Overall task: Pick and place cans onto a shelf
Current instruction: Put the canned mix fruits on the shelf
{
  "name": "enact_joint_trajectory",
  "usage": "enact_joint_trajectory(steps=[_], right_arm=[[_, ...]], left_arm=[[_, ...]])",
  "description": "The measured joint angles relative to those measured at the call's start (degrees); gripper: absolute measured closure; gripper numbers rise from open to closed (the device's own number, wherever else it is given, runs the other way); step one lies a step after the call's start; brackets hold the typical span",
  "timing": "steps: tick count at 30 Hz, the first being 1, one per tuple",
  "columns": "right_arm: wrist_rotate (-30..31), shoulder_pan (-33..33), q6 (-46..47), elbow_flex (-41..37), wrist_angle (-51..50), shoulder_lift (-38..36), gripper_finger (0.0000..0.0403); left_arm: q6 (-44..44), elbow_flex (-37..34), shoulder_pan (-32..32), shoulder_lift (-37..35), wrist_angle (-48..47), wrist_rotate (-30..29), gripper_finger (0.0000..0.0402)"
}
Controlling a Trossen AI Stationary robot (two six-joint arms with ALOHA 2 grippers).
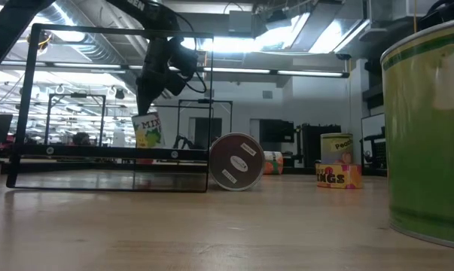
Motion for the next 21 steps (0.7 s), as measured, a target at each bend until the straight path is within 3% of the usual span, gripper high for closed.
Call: enact_joint_trajectory(steps=[21], right_arm=[[0.0, 0.0, 0.0, 0.0, 0.0, 0.0, 0.0298]], left_arm=[[0.0, 0.0, 0.0, 0.0, 0.1, 0.0, 0.0389]])
